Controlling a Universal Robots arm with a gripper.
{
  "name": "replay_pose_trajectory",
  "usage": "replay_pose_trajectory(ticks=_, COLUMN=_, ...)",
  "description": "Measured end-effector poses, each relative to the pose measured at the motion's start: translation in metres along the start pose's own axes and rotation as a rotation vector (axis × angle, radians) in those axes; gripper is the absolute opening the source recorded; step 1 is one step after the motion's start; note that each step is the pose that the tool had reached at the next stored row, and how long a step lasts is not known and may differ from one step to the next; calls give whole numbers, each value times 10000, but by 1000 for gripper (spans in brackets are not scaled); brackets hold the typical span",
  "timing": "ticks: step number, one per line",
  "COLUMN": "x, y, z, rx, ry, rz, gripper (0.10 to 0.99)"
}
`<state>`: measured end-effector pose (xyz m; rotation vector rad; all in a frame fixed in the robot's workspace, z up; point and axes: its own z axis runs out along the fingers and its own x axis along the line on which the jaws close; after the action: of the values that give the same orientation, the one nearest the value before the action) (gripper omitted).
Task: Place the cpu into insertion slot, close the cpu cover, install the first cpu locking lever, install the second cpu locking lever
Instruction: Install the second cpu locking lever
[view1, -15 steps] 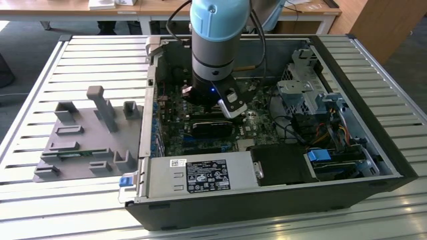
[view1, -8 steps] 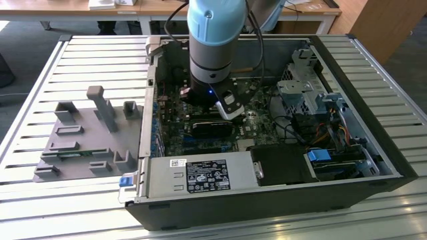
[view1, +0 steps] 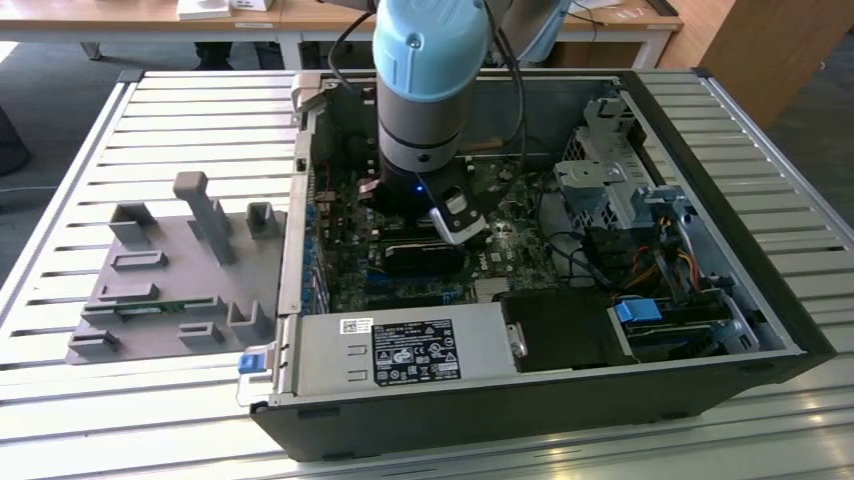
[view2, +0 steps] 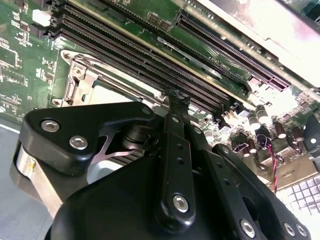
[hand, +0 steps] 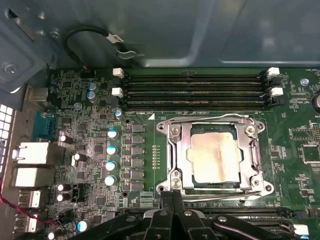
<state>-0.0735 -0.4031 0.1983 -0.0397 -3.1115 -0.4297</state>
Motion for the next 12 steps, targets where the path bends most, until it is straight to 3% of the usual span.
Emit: replay_pose_trajectory(ticks=12, x=22, y=-12, z=45, rx=-147, ry=-3, rz=20, gripper=118)
